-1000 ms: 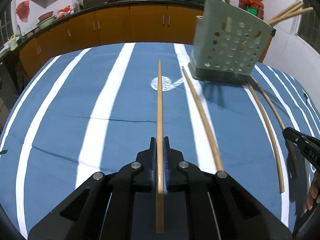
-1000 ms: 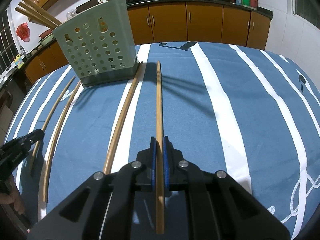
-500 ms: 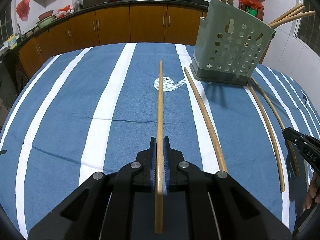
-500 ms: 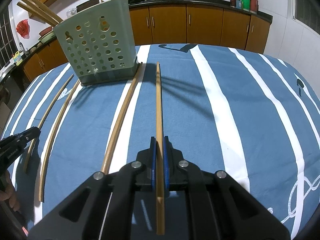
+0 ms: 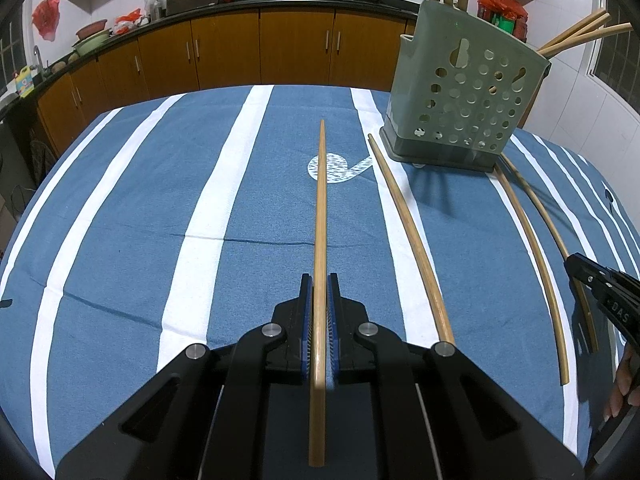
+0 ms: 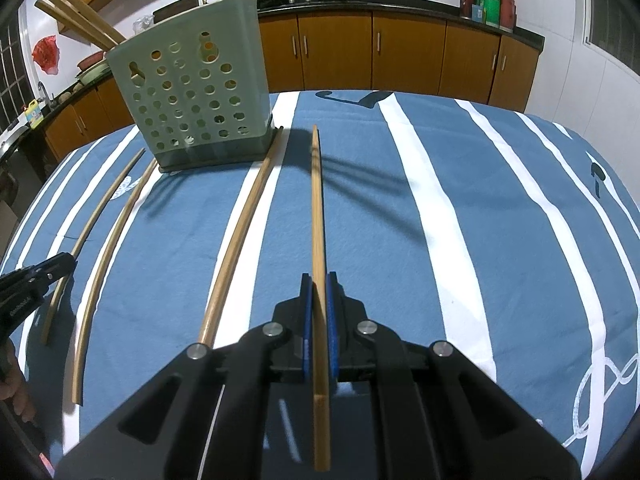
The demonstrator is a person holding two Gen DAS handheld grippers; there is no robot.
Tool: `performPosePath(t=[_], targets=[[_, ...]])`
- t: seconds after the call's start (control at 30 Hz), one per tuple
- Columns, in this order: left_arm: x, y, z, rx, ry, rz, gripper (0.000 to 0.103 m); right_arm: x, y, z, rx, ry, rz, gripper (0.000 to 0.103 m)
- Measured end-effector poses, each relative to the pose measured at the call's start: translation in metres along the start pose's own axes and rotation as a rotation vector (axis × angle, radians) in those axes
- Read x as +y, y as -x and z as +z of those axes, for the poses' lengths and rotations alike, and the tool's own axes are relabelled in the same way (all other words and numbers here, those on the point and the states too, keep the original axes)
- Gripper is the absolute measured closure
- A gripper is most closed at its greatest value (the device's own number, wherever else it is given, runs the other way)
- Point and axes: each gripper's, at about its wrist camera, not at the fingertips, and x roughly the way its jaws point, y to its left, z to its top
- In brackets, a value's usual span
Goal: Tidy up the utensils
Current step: 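Hold the grasped chopstick on the cloth with the left tool while the right tool holds its own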
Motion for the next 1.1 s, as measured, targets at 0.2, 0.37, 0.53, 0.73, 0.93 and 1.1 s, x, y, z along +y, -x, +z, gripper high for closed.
performPosePath(t=[0.2, 0.37, 0.53, 0.73, 0.93, 1.1], targets=[[0.0001, -0.0002, 0.0001, 0.0, 0.0, 0.0, 0.095, -0.0006, -0.0003, 0.0003, -0.002, -0.001, -0.003, 0.094], [0.0003, -0.0001, 0.0001, 0.0, 0.0, 0.0, 0.094, -0.003, -0.0004, 0.0007, -0.003, -0.011, -0.007, 0.094], [0.0002, -0.0003, 0.0002, 0.0, 0.001, -0.001, 0.094, -0.0044, -0.0002, 0.0004, -0.003, -0.009, -0.011, 0.094], [0.0002, -0.0002, 0.0002, 0.0, 0.001, 0.0, 0.094, -0.0052, 0.0, 0.0001, -0.003, -0.008, -0.012, 0.094], [0.0005, -0.0003, 0.0001, 0.0, 0.0, 0.0, 0.094, -0.0055, 0.0, 0.0002, -0.003, -0.009, -0.011, 0.094], [-0.0005, -0.0006, -0.0001, 0.0, -0.003, 0.004, 0.094, -0.0051, 0.0004, -0.0012, -0.003, -0.01, -0.01, 0.094]])
